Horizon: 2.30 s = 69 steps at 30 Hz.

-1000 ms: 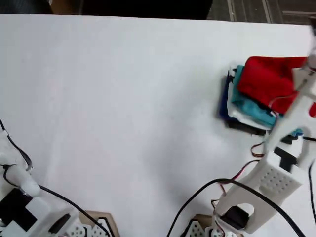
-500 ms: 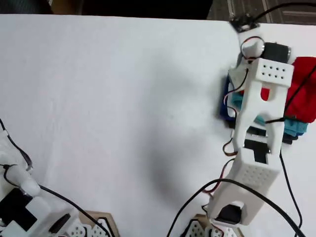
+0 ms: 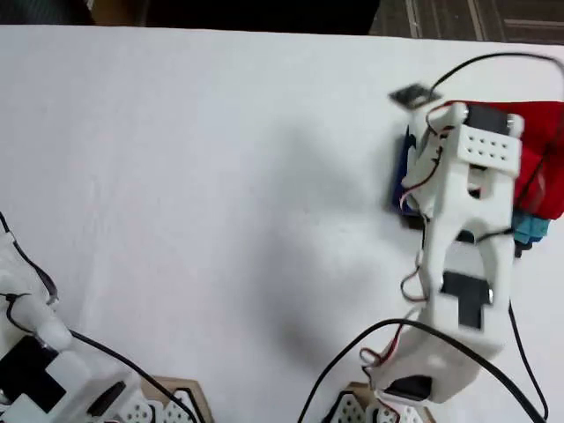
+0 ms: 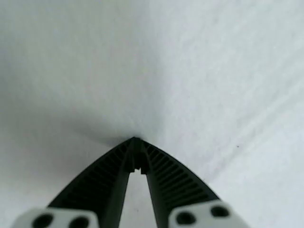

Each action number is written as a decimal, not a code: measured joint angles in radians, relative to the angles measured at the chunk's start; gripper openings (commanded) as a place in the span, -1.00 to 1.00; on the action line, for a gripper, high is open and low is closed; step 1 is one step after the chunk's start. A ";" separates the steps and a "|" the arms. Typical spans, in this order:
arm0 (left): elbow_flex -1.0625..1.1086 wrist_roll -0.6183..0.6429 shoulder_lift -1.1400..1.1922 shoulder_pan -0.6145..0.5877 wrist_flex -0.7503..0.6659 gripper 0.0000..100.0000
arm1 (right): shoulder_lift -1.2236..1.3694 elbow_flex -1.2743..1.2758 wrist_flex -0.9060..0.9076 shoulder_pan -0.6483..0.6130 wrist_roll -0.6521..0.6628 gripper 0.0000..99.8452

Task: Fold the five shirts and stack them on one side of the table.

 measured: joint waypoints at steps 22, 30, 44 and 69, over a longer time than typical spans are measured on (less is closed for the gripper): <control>0.000 0.000 0.000 0.000 0.000 -0.94 | 0.038 0.298 -0.502 0.048 -0.163 -0.96; 0.000 0.000 0.000 0.000 0.000 -0.94 | -0.031 0.442 -0.394 0.063 0.120 -0.96; 0.000 0.000 0.000 0.000 0.000 -0.94 | -0.313 0.433 -0.615 0.109 -0.078 -0.96; 0.000 0.000 0.000 0.000 0.000 -0.94 | 0.103 0.408 -1.160 0.427 -0.157 -0.96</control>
